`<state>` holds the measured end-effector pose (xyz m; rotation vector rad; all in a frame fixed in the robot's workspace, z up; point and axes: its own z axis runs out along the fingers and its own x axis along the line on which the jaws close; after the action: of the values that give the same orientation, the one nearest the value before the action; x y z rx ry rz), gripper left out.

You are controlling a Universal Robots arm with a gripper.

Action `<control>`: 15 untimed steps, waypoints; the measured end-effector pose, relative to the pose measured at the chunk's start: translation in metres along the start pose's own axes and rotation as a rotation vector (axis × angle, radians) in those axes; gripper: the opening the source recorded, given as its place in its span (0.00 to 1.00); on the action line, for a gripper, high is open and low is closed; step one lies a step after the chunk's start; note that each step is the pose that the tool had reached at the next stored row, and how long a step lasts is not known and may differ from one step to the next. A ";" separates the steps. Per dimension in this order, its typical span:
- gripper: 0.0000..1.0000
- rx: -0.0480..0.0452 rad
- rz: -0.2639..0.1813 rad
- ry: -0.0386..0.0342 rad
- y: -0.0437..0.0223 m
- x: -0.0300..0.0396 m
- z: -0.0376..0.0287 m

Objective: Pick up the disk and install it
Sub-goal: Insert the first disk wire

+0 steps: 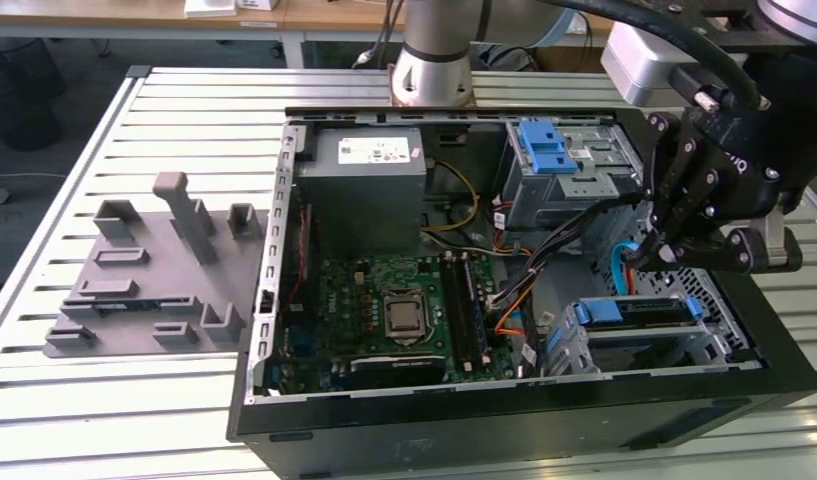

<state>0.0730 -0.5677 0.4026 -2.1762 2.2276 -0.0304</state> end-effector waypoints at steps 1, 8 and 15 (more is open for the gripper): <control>0.11 0.0000 0.000 0.0001 -0.0018 -0.0001 0.0000; 0.11 -0.0001 0.000 0.0002 -0.0202 -0.0009 0.0012; 0.11 0.0000 0.000 0.0002 -0.0203 -0.0008 0.0013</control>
<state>0.0934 -0.5673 0.4020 -2.1764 2.2276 -0.0305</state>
